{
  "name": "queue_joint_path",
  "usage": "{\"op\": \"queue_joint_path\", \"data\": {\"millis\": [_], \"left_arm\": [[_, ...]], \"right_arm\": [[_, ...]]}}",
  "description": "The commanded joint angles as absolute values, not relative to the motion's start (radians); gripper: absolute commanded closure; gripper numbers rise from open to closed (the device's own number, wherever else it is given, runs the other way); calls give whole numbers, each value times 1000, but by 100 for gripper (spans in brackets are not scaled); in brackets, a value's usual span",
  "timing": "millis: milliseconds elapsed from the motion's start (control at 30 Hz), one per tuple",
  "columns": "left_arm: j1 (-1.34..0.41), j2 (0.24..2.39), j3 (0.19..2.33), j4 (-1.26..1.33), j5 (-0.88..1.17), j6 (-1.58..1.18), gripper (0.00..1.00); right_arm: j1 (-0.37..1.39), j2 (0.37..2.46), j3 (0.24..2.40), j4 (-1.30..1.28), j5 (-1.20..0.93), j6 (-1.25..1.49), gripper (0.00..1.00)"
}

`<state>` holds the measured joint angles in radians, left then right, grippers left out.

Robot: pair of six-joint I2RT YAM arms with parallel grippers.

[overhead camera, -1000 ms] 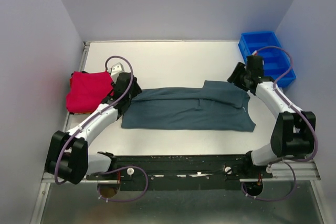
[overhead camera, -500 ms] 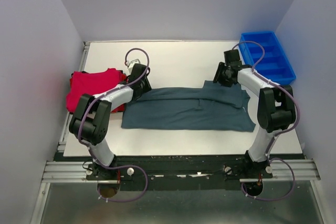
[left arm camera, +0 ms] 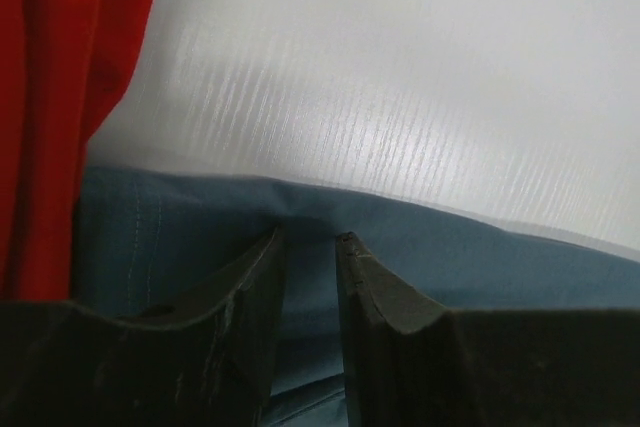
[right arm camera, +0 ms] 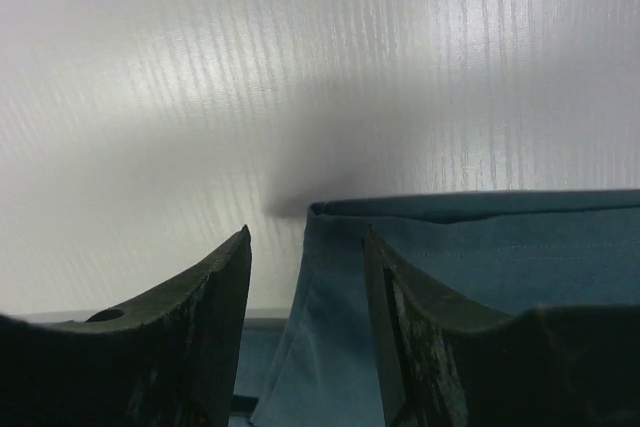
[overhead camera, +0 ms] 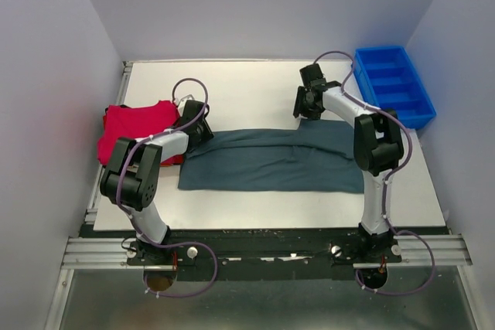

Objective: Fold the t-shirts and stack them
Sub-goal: Fold the other side of the tshirt into a rectangle

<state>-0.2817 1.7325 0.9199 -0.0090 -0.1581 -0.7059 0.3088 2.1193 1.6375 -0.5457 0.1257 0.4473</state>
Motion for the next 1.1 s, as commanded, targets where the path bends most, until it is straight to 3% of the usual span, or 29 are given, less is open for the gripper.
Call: {"op": "queue_joint_path", "data": {"millis": [0,67,200,300,333,500,800,1067], "left_arm": [[-288,1668,877,-5,-152,-677,57],[-294,1640,870,-5,-164,-664,57],[-307,1611,859,18,-176,-650,56],[-314,1601,857,20,-176,-647,57],[-318,1597,859,21,-176,-644,57],[-339,1559,848,31,-195,-624,56],[-426,1494,827,110,-164,-552,55],[-501,1591,876,206,64,-523,54]], "right_arm": [[313,2189,1689,-637,182,460,45],[316,2201,1692,-643,189,463,50],[322,2195,1692,-652,224,477,83],[327,2132,1652,-631,244,476,85],[327,2112,1641,-630,244,476,90],[351,1944,1531,-623,288,465,91],[434,1564,1137,-592,278,520,91],[532,1293,824,-574,157,672,84]]}}
